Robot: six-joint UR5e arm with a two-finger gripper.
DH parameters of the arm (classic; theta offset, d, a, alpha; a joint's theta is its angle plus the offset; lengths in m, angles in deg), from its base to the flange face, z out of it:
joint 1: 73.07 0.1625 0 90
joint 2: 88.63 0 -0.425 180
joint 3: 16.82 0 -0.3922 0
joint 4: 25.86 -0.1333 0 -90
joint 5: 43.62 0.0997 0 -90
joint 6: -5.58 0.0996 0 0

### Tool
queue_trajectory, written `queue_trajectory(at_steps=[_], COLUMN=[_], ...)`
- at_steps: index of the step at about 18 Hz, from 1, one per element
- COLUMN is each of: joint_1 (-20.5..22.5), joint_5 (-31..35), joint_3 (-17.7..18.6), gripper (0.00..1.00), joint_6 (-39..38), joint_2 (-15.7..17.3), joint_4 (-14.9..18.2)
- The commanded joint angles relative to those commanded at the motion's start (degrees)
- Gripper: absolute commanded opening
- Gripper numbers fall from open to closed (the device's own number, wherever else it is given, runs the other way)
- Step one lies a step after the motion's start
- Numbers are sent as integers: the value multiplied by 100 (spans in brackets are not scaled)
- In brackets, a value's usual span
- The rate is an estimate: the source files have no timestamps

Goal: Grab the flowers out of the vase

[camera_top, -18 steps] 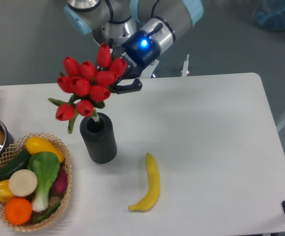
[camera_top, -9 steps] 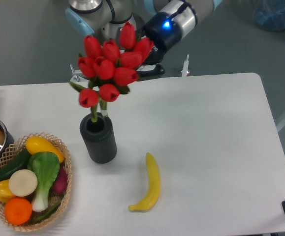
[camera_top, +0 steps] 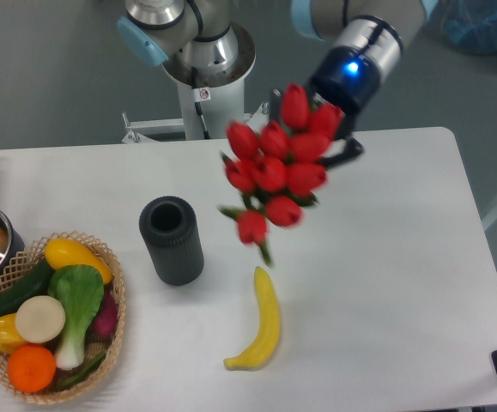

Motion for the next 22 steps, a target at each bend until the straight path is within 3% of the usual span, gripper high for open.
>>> queue_trajectory(at_steps=[2, 6, 10, 16, 18, 20, 22], joint_1=[-9, -61, -228, -685, -764, -808, -835], joint_5=[1072, 2393, 3317, 4706, 4927, 5067, 5479], joint_3=[35, 114, 35, -360, -597, -957, -1081], gripper=[4, 6, 6, 7, 7, 8, 9], joint_6=[464, 669, 669, 835, 1090, 1144, 1152], joint_2=[18, -271, -535, -1010, -1194, -1309, -1406], joint_4=[17, 26, 18, 96, 333, 833, 1150])
